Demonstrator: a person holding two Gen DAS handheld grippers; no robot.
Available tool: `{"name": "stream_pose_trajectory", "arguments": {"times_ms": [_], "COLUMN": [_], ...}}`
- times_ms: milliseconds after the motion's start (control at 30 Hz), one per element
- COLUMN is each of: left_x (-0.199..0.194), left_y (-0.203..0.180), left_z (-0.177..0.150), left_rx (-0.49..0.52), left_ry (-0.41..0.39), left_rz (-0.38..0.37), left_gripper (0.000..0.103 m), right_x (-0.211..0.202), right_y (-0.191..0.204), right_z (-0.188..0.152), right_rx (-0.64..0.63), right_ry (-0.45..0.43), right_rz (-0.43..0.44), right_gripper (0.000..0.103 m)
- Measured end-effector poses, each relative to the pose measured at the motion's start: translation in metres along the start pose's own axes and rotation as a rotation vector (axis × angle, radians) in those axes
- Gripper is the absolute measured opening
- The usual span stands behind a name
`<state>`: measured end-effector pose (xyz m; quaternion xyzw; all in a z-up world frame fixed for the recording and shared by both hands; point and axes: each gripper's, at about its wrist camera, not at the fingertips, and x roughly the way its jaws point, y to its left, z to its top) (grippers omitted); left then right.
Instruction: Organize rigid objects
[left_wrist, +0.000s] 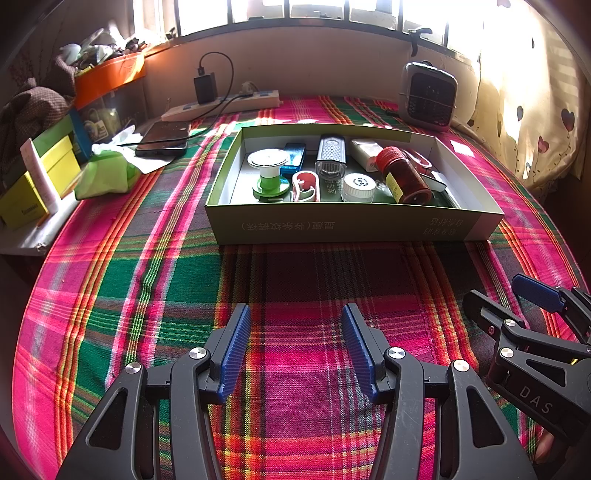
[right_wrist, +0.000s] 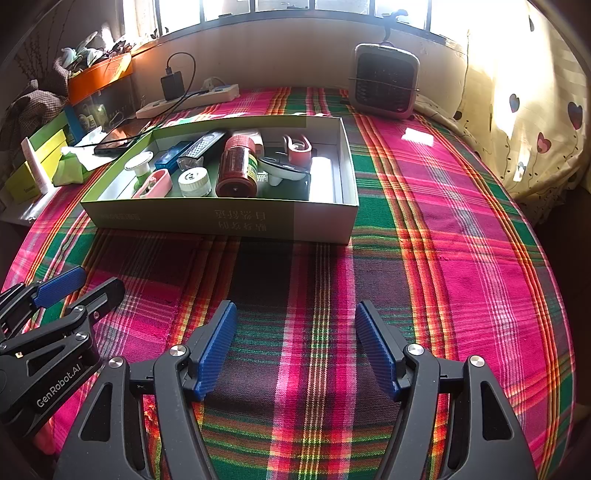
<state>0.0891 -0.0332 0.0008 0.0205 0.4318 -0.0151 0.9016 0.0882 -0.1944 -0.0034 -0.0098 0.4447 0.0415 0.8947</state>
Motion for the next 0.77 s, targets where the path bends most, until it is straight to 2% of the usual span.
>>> {"name": "stream_pose_trajectory", "arguments": {"times_ms": [767], "left_x": [0.0002], "left_y": [-0.0001], "left_z": [-0.0001], "left_rx": [0.000], "left_ry": [0.000], "left_rz": [0.000], "left_gripper": [0.051], "right_x": [-0.0001], "right_y": [0.0019], "right_z": [-0.0007], "right_rx": [0.000], "right_ry": [0.000], "right_rz": [0.001], "right_gripper": [0.070]}}
